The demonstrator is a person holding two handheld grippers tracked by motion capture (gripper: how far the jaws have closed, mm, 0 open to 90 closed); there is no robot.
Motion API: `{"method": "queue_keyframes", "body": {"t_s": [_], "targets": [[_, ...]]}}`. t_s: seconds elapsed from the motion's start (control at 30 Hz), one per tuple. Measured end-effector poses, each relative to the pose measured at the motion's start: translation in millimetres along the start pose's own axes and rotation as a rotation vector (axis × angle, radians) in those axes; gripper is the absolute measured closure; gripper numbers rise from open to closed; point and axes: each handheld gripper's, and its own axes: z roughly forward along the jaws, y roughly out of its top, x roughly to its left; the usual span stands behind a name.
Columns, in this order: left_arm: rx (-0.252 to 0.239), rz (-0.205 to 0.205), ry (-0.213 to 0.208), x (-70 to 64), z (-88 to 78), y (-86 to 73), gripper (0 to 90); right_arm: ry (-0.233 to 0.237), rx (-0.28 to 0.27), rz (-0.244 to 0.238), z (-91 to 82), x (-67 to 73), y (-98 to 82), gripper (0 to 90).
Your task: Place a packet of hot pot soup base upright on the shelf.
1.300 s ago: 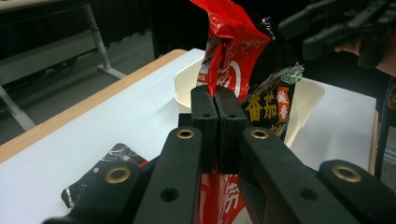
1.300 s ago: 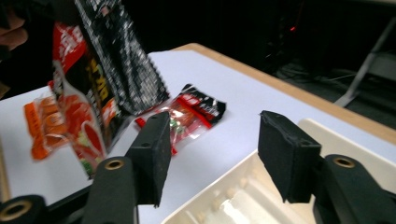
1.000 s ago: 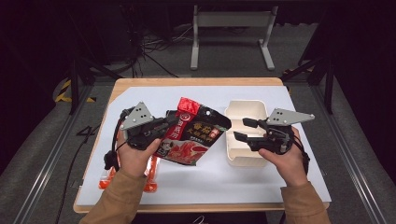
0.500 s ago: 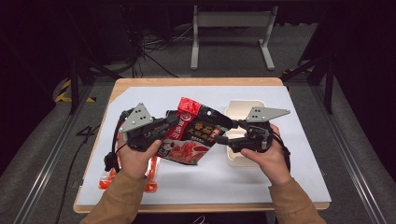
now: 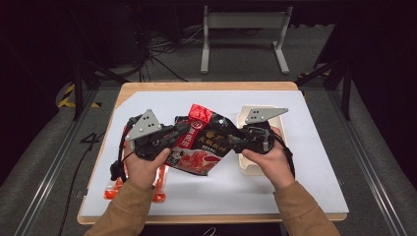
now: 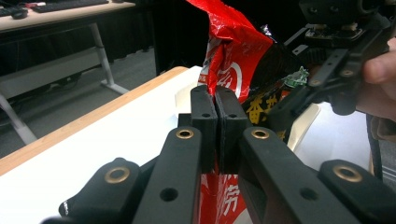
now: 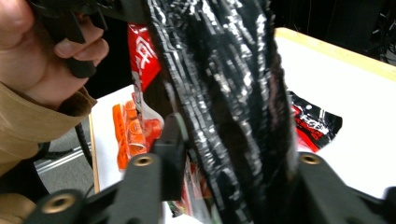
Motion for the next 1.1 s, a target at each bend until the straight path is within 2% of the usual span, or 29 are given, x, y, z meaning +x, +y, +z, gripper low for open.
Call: {"method": "queue_keyframes", "body": {"t_s": [0.1, 0.2, 0.4, 0.7, 0.87, 1.1], "targets": [[-0.012, -0.008, -0.004, 1.3, -2.1, 0.4, 88.1, 0.017, -0.002, 0.009, -2.1, -1.5, 3.4, 72.3], [-0.015, -0.004, 0.006, 2.7, -3.2, 0.4, 88.0, 0.000, 0.007, -0.011, -4.5, 0.6, 10.4, 74.8], [-0.028, -0.035, -0.010, 8.1, -4.5, -1.4, 87.7, -0.011, 0.023, -0.034, -10.7, 1.1, 25.9, 77.6], [-0.062, -0.057, 0.015, 13.5, -10.4, -1.3, 83.1, -0.024, 0.025, -0.053, -9.5, -0.3, 39.1, 79.4], [-0.076, -0.086, -0.009, 19.0, -12.5, -1.4, 72.3, -0.041, 0.035, -0.078, -9.4, 2.5, 47.0, 80.5], [-0.059, -0.089, -0.026, 27.7, -14.6, -2.3, 58.0, -0.083, 0.064, -0.150, -12.4, 9.5, 65.9, 80.5]]}}
